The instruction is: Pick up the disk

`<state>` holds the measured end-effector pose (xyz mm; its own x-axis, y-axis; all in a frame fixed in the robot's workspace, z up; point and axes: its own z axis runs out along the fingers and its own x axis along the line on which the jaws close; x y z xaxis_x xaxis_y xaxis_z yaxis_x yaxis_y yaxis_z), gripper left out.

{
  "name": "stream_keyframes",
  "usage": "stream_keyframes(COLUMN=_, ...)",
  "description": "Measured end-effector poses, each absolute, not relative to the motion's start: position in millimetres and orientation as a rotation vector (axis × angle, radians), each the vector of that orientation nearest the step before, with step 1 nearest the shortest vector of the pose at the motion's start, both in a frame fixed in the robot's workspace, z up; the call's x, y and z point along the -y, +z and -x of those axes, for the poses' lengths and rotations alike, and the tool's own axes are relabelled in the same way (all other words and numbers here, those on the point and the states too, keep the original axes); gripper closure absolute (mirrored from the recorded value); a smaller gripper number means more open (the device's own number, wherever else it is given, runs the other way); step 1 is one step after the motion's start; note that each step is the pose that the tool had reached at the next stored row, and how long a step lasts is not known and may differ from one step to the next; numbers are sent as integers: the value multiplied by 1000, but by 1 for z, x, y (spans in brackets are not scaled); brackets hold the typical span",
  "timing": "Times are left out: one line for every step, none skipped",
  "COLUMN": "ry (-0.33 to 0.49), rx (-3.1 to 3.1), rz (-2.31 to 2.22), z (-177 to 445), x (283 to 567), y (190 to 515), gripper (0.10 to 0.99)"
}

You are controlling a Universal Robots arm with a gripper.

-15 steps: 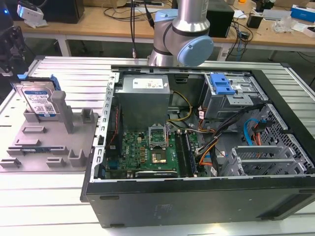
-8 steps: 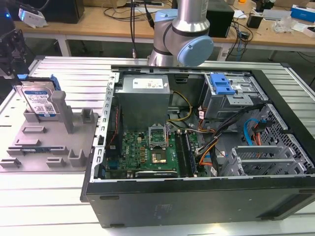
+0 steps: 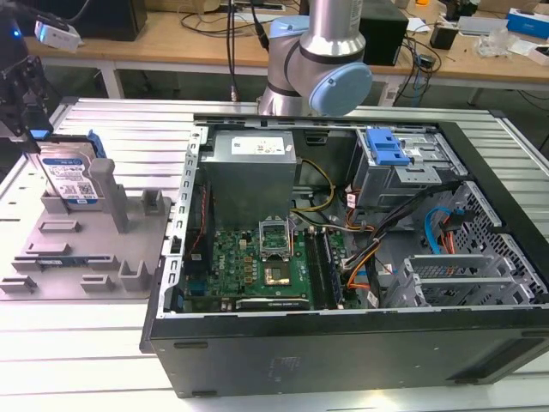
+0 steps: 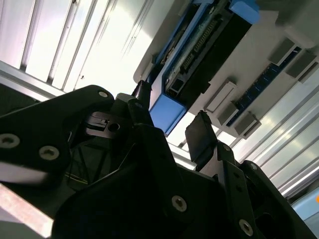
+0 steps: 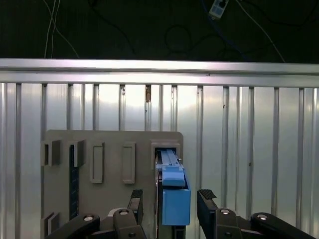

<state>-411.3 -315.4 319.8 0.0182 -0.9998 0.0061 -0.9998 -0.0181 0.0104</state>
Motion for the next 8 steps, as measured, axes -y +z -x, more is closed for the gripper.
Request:
stream_keyframes(ry=-5, rx=2192, rz=-2234, z=411, x=315, y=319, gripper=529)
stream_keyframes(ry=-5, rx=2192, rz=-2235, z=411, x=315, y=318, gripper=529)
stream_keyframes(ry=-5, rx=2191, rz=-2235, z=411, x=315, y=317, gripper=529)
stream_keyframes(ry=-5, rx=2191, rz=-2236, z=411, x=315, y=317, gripper=529)
stream_keyframes(ry=-5, rx=2190, rz=-2237, z=411, x=315, y=316, gripper=529)
stream_keyframes(ry=-5, rx=2189, rz=-2237, z=411, x=315, y=315, gripper=529)
stream_keyframes(ry=-5, rx=2188, rz=-2238, z=411, x=315, y=314, gripper=529)
stream_keyframes(ry=-5, rx=2188, rz=-2238, z=411, x=315, y=313, gripper=529)
